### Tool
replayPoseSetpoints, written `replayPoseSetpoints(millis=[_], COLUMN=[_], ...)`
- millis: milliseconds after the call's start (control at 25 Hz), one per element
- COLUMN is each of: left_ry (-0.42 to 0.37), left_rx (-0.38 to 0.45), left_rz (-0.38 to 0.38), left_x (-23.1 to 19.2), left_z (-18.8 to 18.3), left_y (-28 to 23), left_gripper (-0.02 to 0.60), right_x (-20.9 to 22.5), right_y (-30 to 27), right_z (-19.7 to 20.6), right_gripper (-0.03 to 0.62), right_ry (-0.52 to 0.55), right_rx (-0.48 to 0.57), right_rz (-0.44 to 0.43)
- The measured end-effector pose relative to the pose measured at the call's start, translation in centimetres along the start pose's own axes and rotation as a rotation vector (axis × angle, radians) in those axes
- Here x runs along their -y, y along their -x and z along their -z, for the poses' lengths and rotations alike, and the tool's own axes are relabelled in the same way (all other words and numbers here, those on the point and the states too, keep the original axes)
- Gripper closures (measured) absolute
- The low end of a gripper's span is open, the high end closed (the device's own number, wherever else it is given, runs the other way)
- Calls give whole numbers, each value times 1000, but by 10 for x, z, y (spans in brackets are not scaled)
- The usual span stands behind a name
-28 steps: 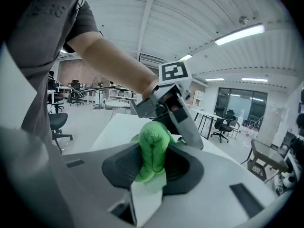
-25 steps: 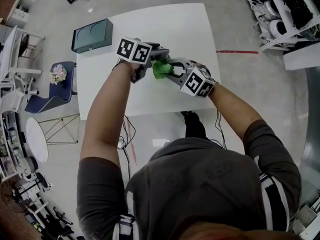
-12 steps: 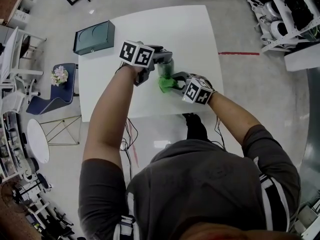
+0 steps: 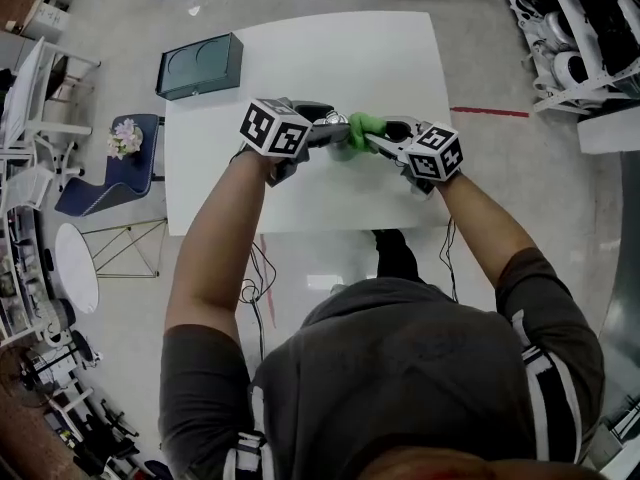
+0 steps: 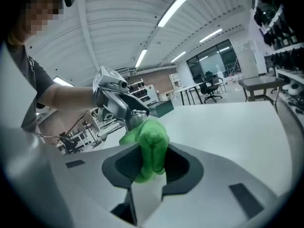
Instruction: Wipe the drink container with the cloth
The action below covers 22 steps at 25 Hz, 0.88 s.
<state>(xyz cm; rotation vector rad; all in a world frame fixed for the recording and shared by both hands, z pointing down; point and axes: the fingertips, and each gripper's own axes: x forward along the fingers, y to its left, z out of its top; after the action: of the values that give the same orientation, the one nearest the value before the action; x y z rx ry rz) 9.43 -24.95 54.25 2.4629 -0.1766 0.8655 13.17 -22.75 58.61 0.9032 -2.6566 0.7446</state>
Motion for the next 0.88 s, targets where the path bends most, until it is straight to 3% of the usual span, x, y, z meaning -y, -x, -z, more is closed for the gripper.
replayPoseSetpoints(millis=[160, 280, 440, 520, 680, 880], left_ry=[-42, -95, -125, -143, -175, -198], left_rx=[-24, -8, 82, 156, 292, 381], left_rz=[54, 50, -1, -25, -80, -160], left_x=[19, 24, 24, 29, 35, 36], left_z=[16, 23, 26, 25, 20, 15], left_y=[-6, -2, 6, 4, 2, 3], left_gripper=[354, 354, 354, 354, 354, 354], right_x=[5, 8, 11, 20, 28, 3], right_y=[-12, -22, -26, -20, -32, -73], right_z=[33, 55, 51, 36, -6, -16], right_gripper=[493, 493, 493, 491, 491, 491], right_ry=[-22, 17, 98, 74, -75, -189], right_rx=[-107, -217, -285, -260, -203, -357], right_rz=[6, 20, -28, -67, -245, -532])
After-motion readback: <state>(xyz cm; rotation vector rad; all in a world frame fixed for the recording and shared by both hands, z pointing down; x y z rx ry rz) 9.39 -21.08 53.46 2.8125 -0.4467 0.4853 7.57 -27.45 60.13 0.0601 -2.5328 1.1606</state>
